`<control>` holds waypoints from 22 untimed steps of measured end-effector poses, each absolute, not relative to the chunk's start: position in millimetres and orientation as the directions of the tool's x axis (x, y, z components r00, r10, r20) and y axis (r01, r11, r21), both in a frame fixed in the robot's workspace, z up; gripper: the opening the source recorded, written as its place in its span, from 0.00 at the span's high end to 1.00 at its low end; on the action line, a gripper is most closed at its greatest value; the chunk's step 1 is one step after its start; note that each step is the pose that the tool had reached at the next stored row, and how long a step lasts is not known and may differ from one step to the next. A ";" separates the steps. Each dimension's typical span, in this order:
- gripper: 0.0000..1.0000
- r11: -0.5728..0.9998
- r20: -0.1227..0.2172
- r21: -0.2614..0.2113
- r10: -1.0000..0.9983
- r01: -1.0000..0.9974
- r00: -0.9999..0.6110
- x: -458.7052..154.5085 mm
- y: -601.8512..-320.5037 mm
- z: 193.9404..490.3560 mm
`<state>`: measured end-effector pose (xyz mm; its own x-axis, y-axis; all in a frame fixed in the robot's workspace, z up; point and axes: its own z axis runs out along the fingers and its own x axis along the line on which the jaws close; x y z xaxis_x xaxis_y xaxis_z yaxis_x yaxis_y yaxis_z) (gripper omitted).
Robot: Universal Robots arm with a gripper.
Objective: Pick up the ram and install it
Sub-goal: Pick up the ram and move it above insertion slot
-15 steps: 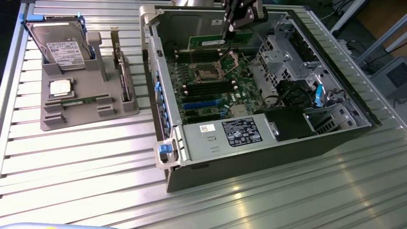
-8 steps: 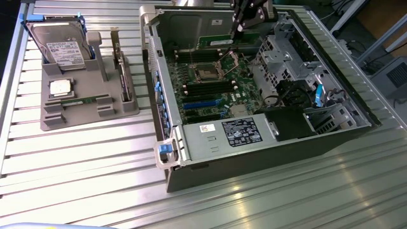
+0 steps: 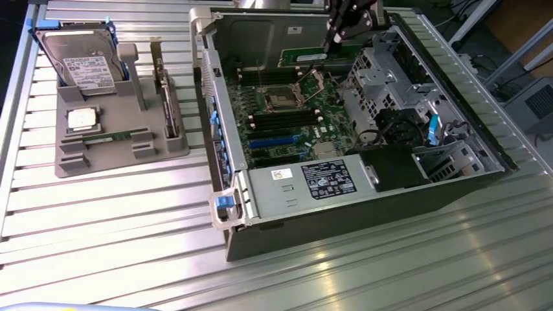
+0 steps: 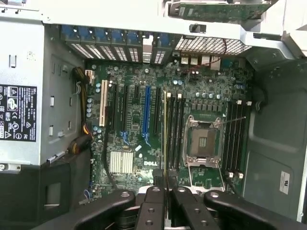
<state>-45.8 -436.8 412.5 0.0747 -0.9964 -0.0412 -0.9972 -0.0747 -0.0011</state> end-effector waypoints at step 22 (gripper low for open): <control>0.88 -0.075 -0.041 -0.001 -0.996 -0.997 0.075 -26.3 -436.8 412.5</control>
